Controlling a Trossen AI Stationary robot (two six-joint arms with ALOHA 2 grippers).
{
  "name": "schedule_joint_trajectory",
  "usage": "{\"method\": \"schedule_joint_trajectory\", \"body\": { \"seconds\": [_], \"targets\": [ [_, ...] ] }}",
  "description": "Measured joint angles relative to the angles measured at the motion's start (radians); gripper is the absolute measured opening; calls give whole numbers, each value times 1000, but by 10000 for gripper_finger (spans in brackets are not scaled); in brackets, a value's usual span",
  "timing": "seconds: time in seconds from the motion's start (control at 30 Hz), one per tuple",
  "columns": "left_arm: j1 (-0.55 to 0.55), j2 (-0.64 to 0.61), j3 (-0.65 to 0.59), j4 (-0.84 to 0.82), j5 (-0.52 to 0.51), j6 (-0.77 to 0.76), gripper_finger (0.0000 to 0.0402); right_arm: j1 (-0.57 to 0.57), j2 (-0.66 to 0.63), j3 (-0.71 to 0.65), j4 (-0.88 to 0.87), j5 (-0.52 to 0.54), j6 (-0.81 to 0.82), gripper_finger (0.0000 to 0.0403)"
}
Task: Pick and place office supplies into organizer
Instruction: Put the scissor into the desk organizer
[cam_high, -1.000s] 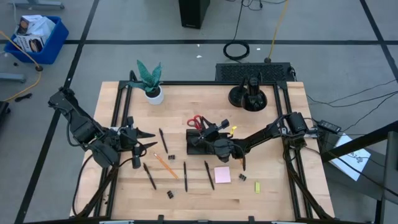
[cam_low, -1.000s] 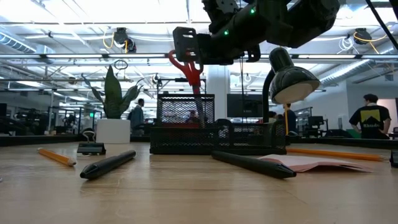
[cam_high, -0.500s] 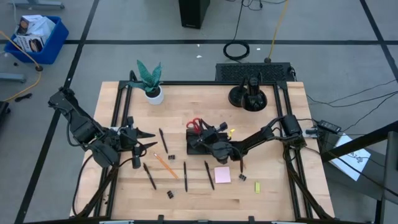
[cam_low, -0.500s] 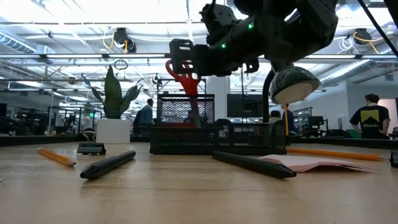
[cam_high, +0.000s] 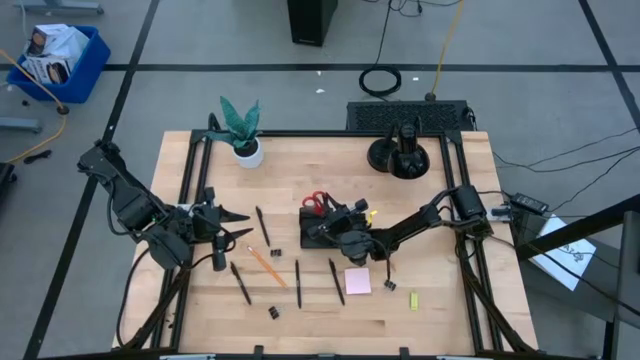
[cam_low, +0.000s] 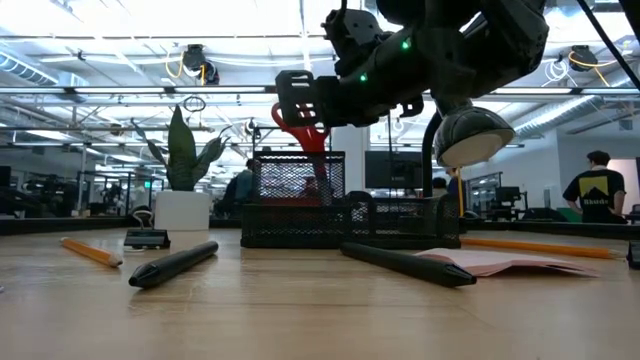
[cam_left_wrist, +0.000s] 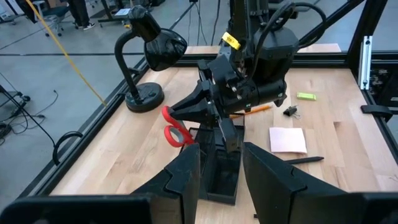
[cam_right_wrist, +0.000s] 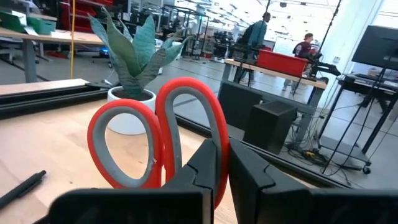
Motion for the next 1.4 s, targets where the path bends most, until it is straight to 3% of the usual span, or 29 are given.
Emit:
{"method": "schedule_joint_trajectory", "body": {
  "seconds": [0.3, 0.6, 0.83, 1.4],
  "targets": [
    [0, 0, 0, 0, 0, 0, 127, 0, -2, 1, -107, 2, 118, 14],
    [0, 0, 0, 0, 0, -3, 127, 0, -2, 1, -111, 2, 135, 15],
    [0, 0, 0, 0, 0, -3, 127, 0, 1, 0, -117, -2, 158, 57],
    [0, 0, 0, 0, 0, -3, 127, 0, 1, 0, -113, -4, 154, 69]
  ]
}}
